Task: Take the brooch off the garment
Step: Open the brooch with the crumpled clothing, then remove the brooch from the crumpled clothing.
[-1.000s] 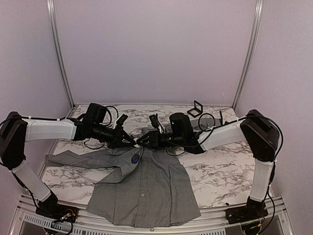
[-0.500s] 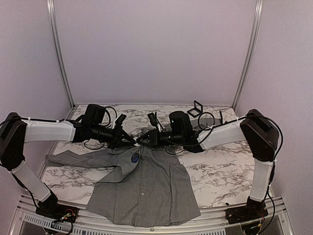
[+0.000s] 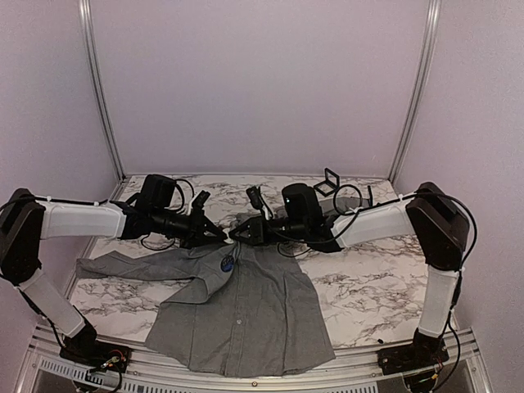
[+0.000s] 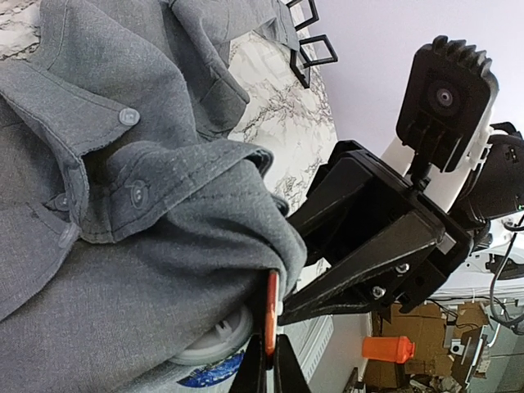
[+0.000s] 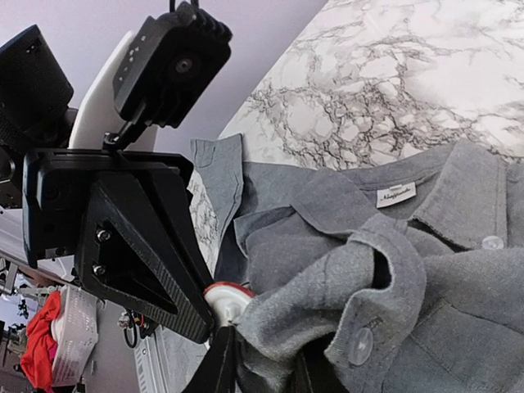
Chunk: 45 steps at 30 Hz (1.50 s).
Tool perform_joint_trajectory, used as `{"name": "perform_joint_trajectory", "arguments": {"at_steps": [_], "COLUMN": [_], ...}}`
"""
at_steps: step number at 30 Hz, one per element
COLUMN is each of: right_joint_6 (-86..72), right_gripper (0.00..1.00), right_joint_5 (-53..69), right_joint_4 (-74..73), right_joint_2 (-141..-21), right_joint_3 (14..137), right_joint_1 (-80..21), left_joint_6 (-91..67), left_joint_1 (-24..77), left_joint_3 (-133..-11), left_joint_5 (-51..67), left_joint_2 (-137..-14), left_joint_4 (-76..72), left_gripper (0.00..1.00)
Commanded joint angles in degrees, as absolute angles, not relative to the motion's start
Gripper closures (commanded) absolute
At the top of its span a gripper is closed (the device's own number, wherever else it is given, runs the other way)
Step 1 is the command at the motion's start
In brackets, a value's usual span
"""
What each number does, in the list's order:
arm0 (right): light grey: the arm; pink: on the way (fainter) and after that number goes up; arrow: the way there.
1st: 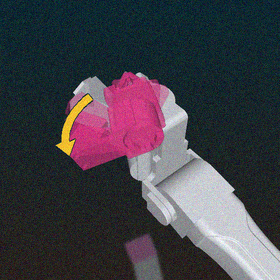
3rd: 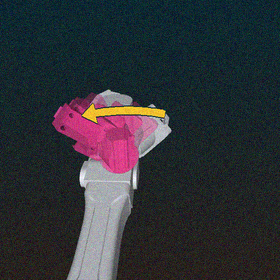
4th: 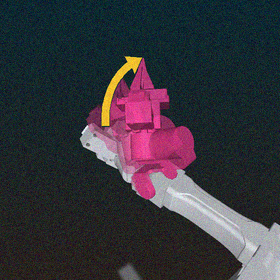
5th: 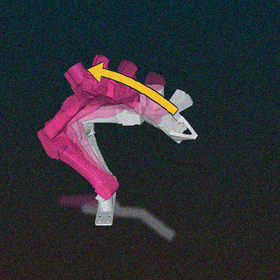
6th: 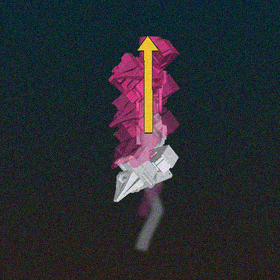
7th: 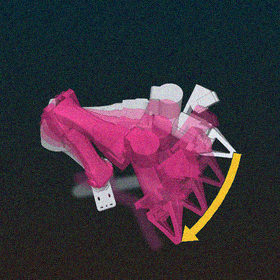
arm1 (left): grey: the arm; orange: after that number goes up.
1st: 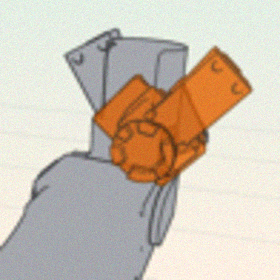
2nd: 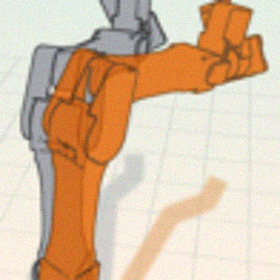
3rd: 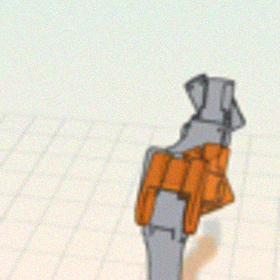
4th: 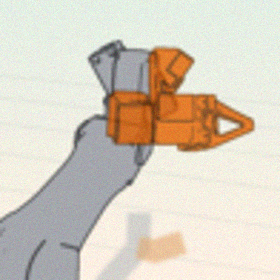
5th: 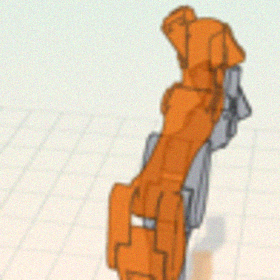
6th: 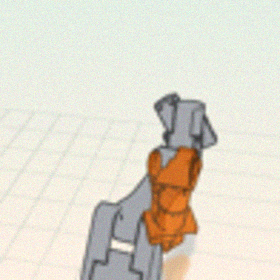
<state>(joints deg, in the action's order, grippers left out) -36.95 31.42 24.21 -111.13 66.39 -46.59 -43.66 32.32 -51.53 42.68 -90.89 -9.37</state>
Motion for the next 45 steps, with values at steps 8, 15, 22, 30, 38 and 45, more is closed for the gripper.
{"name": "perform_joint_trajectory", "arguments": {"at_steps": [8, 15, 22, 30, 38, 45], "right_joint_6": [-31.2, -29.9, -28.3, -27.2, -27.4, -28.8], "right_gripper": [0.60, 0.54, 0.50, 0.45, 0.36, 0.30], "right_joint_5": [27.0, 25.9, 24.2, 22.4, 23.3, 25.2], "right_joint_4": [17.6, 15.8, 13.6, 12.2, 13.2, 15.3], "right_joint_2": [-107.5, -106.9, -106.1, -104.0, -101.5, -98.8], "right_joint_3": [67.1, 67.4, 68.1, 68.0, 67.5, 67.0], "right_joint_1": [-47.2, -47.5, -48.1, -48.1, -47.0, -45.8], "left_joint_6": [-34.4, -32.9, -32.2, -30.3, -29.0, -29.2], "left_joint_1": [32.8, 32.8, 32.8, 32.8, 33.1, 34.6], "left_joint_3": [-57.0, -57.4, -58.2, -59.2, -58.7, -57.7], "left_joint_5": [32.3, 26.3, 22.9, 23.6, 28.4, 30.8], "left_joint_2": [-88.3, -86.7, -86.1, -85.9, -84.4, -83.1], "left_joint_4": [4.9, 6.8, 6.4, 5.8, 0.7, -6.7], "left_gripper": [1.00, 1.00, 1.00, 1.00, 1.00, 1.00]}}
